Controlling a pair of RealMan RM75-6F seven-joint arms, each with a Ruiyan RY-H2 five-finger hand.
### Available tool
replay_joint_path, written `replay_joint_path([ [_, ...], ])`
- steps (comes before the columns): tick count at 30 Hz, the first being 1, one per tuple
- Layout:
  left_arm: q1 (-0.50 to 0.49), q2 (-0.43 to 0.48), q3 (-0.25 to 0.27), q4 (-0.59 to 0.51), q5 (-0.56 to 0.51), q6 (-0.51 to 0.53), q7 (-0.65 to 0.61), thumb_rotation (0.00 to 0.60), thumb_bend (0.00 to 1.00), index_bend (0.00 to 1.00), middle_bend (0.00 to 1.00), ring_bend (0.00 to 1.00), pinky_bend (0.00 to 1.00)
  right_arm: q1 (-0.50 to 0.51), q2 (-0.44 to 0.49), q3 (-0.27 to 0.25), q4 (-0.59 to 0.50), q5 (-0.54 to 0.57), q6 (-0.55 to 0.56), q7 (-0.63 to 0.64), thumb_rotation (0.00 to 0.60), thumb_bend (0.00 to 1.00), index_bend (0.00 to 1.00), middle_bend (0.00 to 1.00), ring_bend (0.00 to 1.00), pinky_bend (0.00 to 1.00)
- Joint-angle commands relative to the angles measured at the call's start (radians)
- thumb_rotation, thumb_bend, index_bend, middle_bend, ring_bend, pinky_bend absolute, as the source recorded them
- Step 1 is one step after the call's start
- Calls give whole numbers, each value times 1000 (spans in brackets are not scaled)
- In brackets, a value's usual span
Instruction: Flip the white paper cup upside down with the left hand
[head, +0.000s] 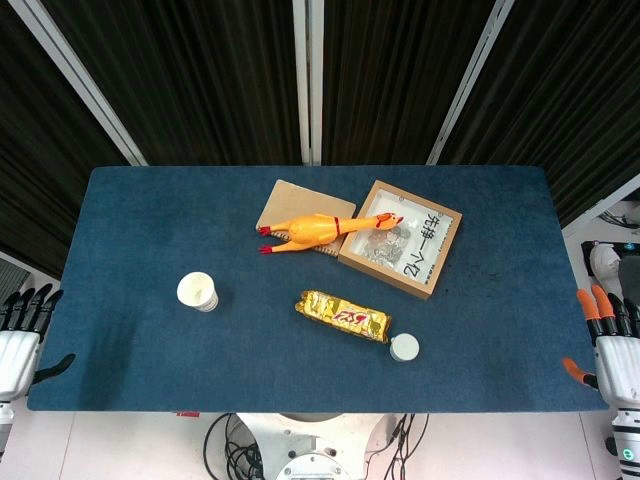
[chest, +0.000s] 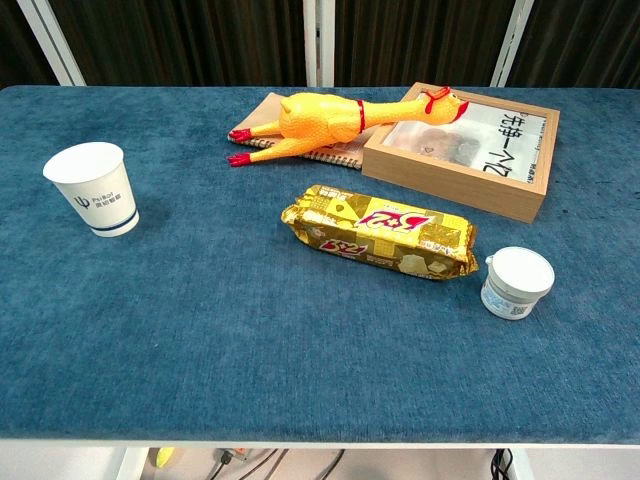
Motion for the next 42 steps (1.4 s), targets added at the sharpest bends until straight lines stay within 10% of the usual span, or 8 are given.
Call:
replay_joint_path([
  [1, 3, 0, -8, -6, 9, 5, 4, 600, 157, 0, 0, 0, 0, -2, 6, -1, 4, -7, 0, 20, 600, 54, 0, 0, 0, 0],
  [17, -15, 31, -35, -84, 49, -40, 68, 600, 157, 0, 0, 0, 0, -7, 23, 5, 10, -18, 5, 55, 600, 54, 0, 0, 0, 0],
  [27, -190, 132, -86, -347, 94, -259, 266, 600, 157, 0, 0, 0, 0, 2, 25, 14, -4, -14, -10, 51, 600, 54, 0, 0, 0, 0],
  [42, -525, 28, -202, -441, -332, -708, 738, 600, 156, 0, 0, 0, 0, 2, 43, 18, -15, -10, -16, 62, 600, 54, 0, 0, 0, 0],
])
